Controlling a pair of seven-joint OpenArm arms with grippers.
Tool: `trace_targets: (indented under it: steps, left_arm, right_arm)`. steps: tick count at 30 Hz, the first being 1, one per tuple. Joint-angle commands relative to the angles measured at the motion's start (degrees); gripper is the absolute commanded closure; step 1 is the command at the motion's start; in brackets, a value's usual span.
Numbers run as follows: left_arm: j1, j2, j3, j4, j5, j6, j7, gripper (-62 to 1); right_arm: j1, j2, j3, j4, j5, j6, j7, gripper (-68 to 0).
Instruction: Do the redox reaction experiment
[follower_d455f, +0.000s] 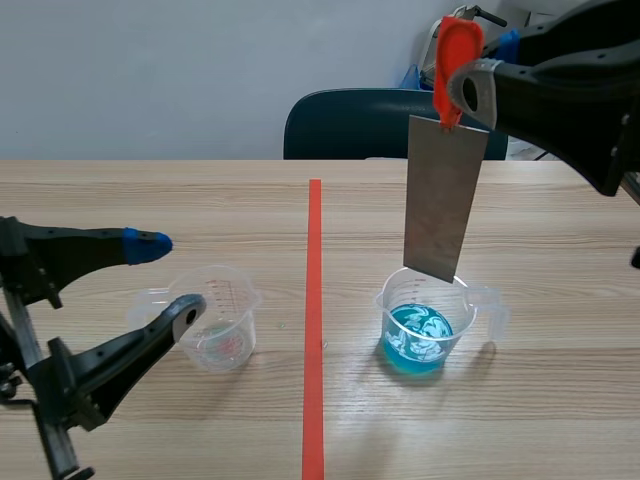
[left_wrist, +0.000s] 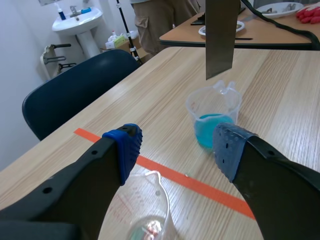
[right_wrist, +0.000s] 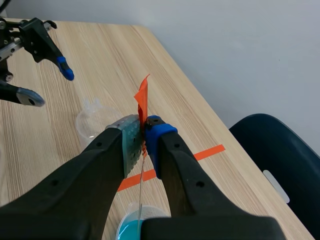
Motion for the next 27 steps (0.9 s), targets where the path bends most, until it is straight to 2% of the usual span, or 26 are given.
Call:
trace_targets:
  steps: [1,6,15,19,27]
  left_arm:
    - [2.2,-1.0,-1.1,0.4,-0.7,1.2,-2.2,-40.2]
    - [11.0,-4.4,-6.0,0.4,-0.7,2.5,-8.5,-62.3]
    - [26.1,-8.6,-16.7,0.4,0.7,2.4,-18.8,-62.3]
    - [29.8,-8.6,-20.1,0.4,0.7,2.4,-19.2,-62.3]
    - [33.7,-8.1,-22.7,0.4,0.7,3.5,-18.9,-62.3]
  right_arm:
    - [0.5,0.2,0.7,0.2,0.7,0.4,0.9,-0.6]
    - [0.5,0.2,0.7,0.2,0.7,0.4,0.9,-0.6]
    - [0.5,0.2,0.7,0.2,0.7,0.4,0.9,-0.6]
    - [0.5,0.2,0.7,0.2,0.7,0.4,0.9,-0.6]
    - [0.5,0.2,0.7,0.2,0.7,0.4,0.9,-0.6]
